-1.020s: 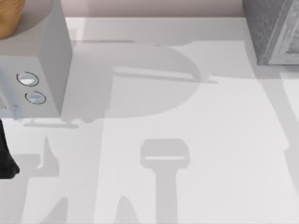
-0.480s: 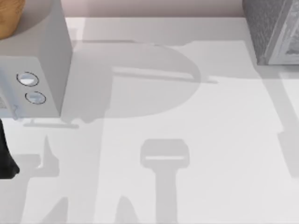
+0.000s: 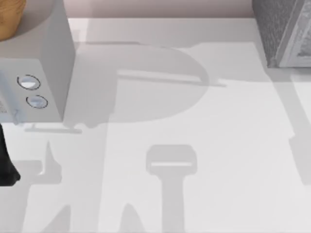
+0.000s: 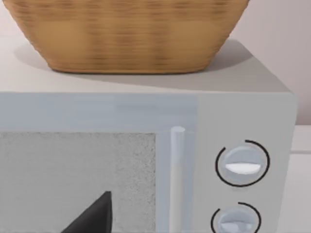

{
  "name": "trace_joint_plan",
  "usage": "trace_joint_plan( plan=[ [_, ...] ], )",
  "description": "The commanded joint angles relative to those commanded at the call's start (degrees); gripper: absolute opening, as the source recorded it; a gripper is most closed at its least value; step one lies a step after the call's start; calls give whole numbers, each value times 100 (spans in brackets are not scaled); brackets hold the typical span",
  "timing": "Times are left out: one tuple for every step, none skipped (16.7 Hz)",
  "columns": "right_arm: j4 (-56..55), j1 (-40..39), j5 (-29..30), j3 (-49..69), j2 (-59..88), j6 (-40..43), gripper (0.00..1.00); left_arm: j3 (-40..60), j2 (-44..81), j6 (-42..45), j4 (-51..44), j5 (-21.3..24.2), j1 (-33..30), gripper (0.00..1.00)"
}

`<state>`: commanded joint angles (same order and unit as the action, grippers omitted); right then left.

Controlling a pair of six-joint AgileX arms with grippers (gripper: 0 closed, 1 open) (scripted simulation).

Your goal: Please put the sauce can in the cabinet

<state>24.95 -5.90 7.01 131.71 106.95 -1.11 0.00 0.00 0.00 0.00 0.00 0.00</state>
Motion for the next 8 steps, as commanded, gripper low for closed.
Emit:
trace_joint_plan(
  plan=[
    [0, 0, 0, 0, 0, 0, 45, 0, 0, 0, 0, 0, 0, 100],
    [0, 0, 0, 0, 0, 0, 53, 0, 0, 0, 0, 0, 0, 100],
    [0, 0, 0, 0, 0, 0, 60, 0, 0, 0, 0, 0, 0, 100],
    [0, 0, 0, 0, 0, 0, 68, 0, 0, 0, 0, 0, 0, 100],
    [0, 0, 0, 0, 0, 0, 75, 0, 0, 0, 0, 0, 0, 100],
    [0, 0, 0, 0, 0, 0, 83, 0, 0, 0, 0, 0, 0, 100],
    [0, 0, 0, 0, 0, 0, 90, 0, 0, 0, 0, 0, 0, 100],
    [0, 0, 0, 0, 0, 0, 98, 0, 0, 0, 0, 0, 0, 100]
  ],
)
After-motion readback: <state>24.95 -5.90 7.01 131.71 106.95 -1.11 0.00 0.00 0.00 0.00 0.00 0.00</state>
